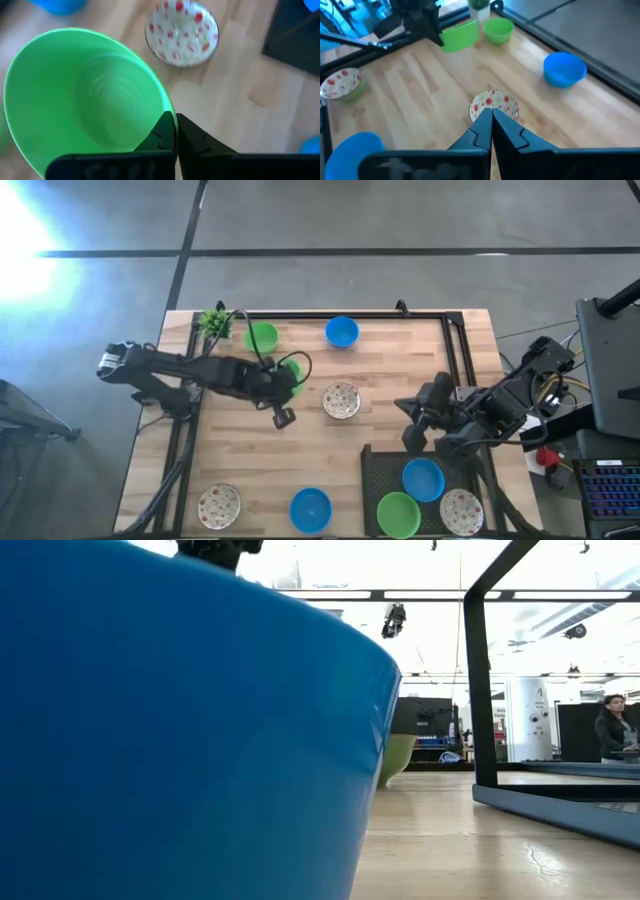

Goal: Pick & Place Mini bowls
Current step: Stack the bottom green bowl on top of the green bowl on the shelf

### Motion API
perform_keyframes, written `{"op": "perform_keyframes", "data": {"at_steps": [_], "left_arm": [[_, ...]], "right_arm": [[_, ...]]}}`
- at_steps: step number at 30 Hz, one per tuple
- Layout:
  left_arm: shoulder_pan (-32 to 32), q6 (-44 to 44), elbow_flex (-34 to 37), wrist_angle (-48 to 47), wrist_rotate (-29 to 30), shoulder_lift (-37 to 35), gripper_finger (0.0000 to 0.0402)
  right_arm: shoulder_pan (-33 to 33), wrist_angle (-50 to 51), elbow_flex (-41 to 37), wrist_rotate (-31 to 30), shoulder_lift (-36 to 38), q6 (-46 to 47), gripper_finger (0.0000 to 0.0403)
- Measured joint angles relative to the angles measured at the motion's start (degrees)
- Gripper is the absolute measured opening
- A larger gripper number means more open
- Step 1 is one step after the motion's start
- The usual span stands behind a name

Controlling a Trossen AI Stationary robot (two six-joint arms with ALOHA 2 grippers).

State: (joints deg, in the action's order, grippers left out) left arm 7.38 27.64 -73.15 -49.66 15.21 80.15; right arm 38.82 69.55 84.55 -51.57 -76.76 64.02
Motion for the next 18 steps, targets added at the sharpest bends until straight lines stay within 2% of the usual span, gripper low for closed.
{"op": "perform_keyframes", "data": {"at_steps": [9,18], "left_arm": [[0.3,-22.0,-7.3,0.6,11.7,5.5,0.0],[2.1,-49.2,-11.3,3.2,21.1,11.4,0.0]], "right_arm": [[-3.2,-1.5,-0.4,-3.2,-0.1,-3.3,0.0017],[-6.3,-6.0,-0.5,-7.1,-0.2,-11.7,0.009]]}}
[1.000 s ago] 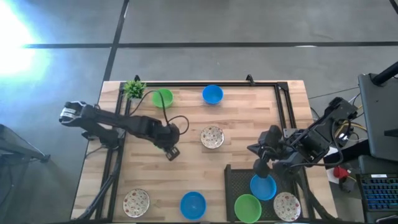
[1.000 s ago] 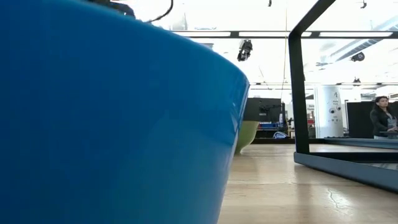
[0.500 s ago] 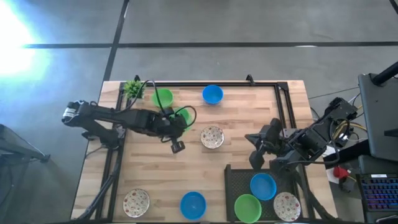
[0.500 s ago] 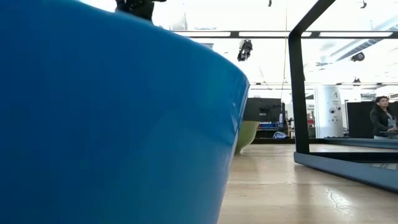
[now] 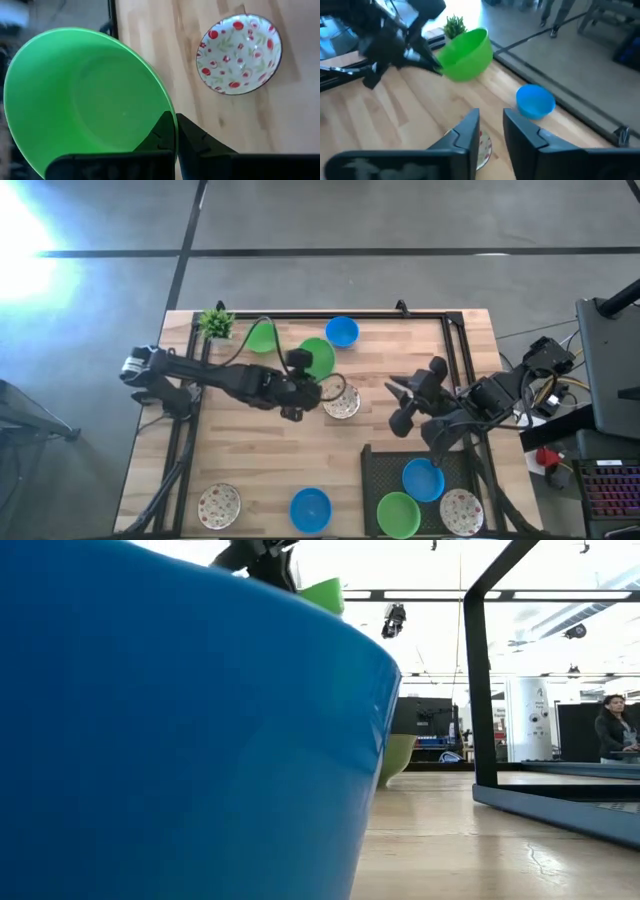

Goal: Pick & Place Mini bowls
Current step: Stack the bottom green bowl on top of the green bowl on the shelf

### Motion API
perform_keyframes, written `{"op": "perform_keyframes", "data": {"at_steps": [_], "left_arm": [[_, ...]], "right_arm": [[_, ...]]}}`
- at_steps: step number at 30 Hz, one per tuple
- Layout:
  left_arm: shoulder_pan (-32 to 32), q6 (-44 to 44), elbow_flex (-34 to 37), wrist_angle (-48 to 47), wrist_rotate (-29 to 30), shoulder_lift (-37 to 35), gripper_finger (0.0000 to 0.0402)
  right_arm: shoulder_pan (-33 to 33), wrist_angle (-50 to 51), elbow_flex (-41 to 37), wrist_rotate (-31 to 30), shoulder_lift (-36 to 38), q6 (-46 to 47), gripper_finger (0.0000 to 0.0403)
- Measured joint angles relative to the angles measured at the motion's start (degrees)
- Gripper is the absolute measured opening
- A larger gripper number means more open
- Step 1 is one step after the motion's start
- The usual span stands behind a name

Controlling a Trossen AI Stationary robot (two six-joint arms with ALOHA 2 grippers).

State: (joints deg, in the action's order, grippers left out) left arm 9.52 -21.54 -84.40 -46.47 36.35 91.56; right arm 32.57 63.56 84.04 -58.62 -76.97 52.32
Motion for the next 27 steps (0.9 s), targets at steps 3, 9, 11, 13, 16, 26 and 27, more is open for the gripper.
{"op": "perform_keyframes", "data": {"at_steps": [3,9,11,13,16,26,27], "left_arm": [[0.1,-4.1,0.0,1.0,0.9,1.0,0.0],[1.1,-14.1,0.1,4.3,7.2,2.8,0.0],[1.7,-18.4,0.1,6.0,10.5,3.2,0.0],[2.2,-22.2,0.1,8.2,12.6,3.5,0.0],[2.9,-27.3,0.1,10.7,13.7,3.5,0.0],[4.2,-34.0,0.2,14.0,14.2,3.6,0.0],[4.2,-34.1,0.2,14.0,14.2,3.6,0.0]], "right_arm": [[-0.4,-2.5,-0.2,-0.1,0.0,-3.6,0.0113],[-1.6,-10.9,-2.4,-0.1,0.0,-11.4,0.0148],[-2.4,-14.7,-4.0,-0.1,0.0,-14.0,0.0156],[-3.3,-17.8,-5.7,-0.1,0.0,-16.5,0.0161],[-5.0,-22.2,-7.9,0.0,0.0,-19.2,0.0164],[-9.6,-32.9,-11.6,0.3,-0.3,-28.2,0.0152],[-9.9,-34.6,-11.8,0.5,-0.3,-29.3,0.0151]]}}
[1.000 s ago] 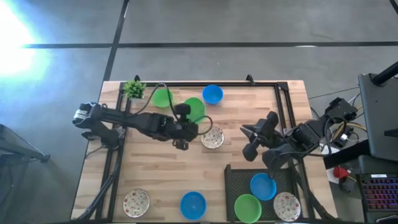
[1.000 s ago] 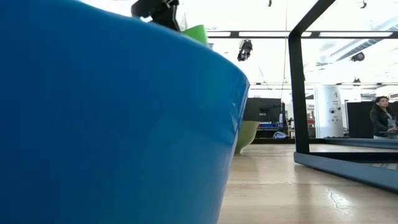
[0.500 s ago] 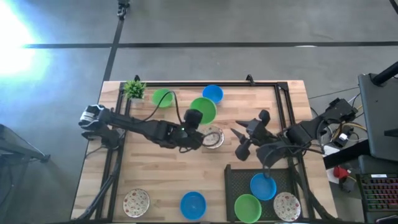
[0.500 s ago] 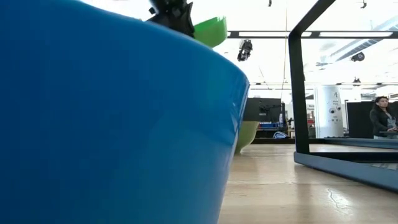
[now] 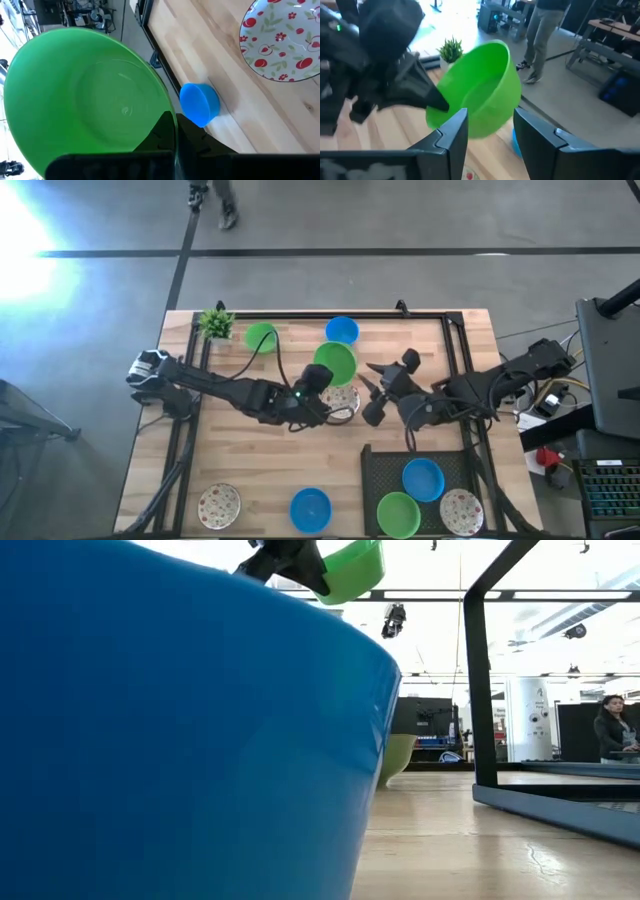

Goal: Pick & Place Mini bowls
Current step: Stack the bottom green bowl on top of the green bowl on the shelf

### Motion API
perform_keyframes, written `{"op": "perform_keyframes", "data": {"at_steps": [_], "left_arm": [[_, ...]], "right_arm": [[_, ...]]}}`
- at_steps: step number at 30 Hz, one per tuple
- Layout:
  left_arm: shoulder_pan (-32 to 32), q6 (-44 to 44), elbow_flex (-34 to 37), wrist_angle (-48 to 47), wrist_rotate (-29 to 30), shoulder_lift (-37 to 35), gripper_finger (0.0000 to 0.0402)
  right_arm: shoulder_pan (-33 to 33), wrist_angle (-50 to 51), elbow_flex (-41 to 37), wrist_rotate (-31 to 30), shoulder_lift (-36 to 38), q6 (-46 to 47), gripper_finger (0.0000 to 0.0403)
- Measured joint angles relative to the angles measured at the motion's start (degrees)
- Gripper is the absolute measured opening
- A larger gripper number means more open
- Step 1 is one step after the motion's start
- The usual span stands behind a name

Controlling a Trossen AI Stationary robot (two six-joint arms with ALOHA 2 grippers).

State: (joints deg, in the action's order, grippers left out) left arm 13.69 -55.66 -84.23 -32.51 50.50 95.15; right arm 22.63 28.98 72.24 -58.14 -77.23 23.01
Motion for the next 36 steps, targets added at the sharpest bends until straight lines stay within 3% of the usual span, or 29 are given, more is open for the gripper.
{"op": "perform_keyframes", "data": {"at_steps": [6,14,20,36], "left_arm": [[0.0,-0.2,0.0,0.0,0.0,0.0,0.0],[0.7,-0.2,0.0,0.3,0.2,0.0,0.0],[1.4,-3.3,0.2,2.0,3.3,0.1,0.0],[4.0,-4.8,0.2,2.7,8.3,0.1,0.0]], "right_arm": [[-2.4,-7.1,-1.2,3.2,0.0,-3.7,0.0149],[-5.7,-7.4,-2.1,4.9,0.0,-3.5,0.0151],[-7.7,-7.4,-2.3,11.4,0.2,-2.7,0.0143],[-9.9,-6.7,-3.6,11.8,0.2,6.8,0.0107]]}}
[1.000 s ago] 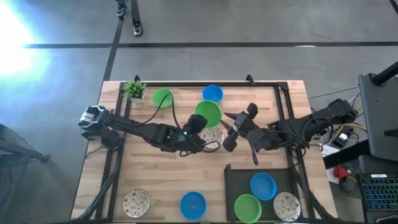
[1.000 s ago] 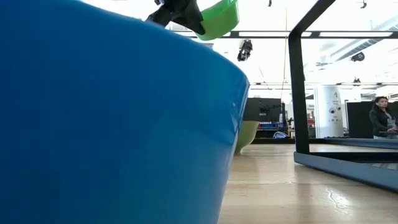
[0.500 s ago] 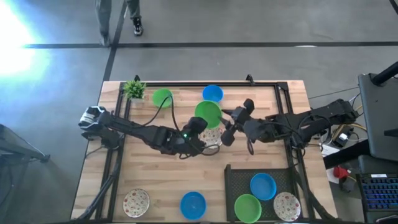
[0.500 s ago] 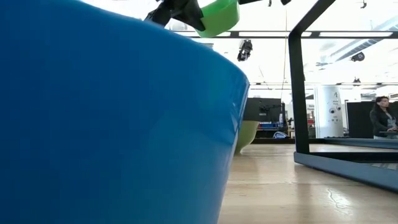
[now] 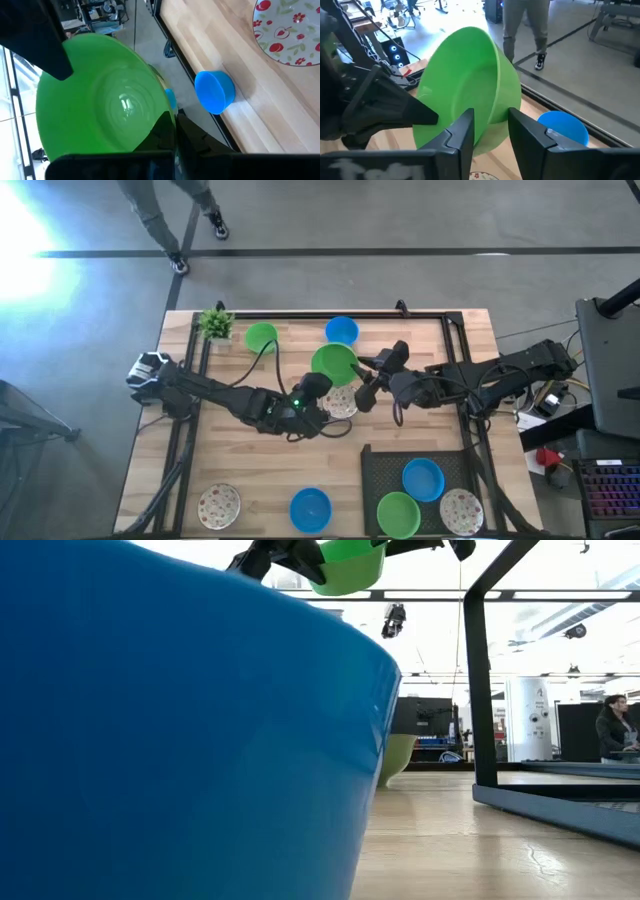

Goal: Pick & Place Mini bowls
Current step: Stack the bottom green bowl on top of the green bowl on the shelf

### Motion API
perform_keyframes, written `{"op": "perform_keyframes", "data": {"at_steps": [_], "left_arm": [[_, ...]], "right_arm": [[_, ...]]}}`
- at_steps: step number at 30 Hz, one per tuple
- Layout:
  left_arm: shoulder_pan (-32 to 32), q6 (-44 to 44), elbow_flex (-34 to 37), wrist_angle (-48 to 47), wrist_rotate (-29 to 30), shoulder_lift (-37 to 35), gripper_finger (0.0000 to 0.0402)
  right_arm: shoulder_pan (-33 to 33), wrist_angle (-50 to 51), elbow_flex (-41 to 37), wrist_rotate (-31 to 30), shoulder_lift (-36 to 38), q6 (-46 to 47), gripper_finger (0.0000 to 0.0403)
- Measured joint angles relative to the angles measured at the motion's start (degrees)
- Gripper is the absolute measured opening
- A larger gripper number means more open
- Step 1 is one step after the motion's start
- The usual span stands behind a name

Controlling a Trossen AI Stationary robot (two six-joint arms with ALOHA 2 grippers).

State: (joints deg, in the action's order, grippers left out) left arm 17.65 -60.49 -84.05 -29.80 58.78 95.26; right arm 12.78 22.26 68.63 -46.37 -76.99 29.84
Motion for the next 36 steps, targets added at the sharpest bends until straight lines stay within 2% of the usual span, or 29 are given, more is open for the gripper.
{"op": "perform_keyframes", "data": {"at_steps": [10,17,30,36], "left_arm": [[0.5,0.7,0.0,0.9,-0.4,0.0,0.0],[0.6,1.1,0.0,1.3,-1.1,0.0,0.0013],[0.8,4.1,0.2,1.3,-1.3,0.0,0.0078],[1.3,8.8,0.3,1.7,-1.2,0.0,0.0087]], "right_arm": [[-0.3,-0.1,-0.5,-0.7,-0.1,0.3,0.0016],[-0.4,-0.1,-0.6,-0.6,-0.2,0.1,0.0012],[-0.5,0.0,-0.7,0.0,-0.3,-0.1,0.001],[-0.5,0.0,-0.7,0.0,-0.3,-0.1,0.001]]}}
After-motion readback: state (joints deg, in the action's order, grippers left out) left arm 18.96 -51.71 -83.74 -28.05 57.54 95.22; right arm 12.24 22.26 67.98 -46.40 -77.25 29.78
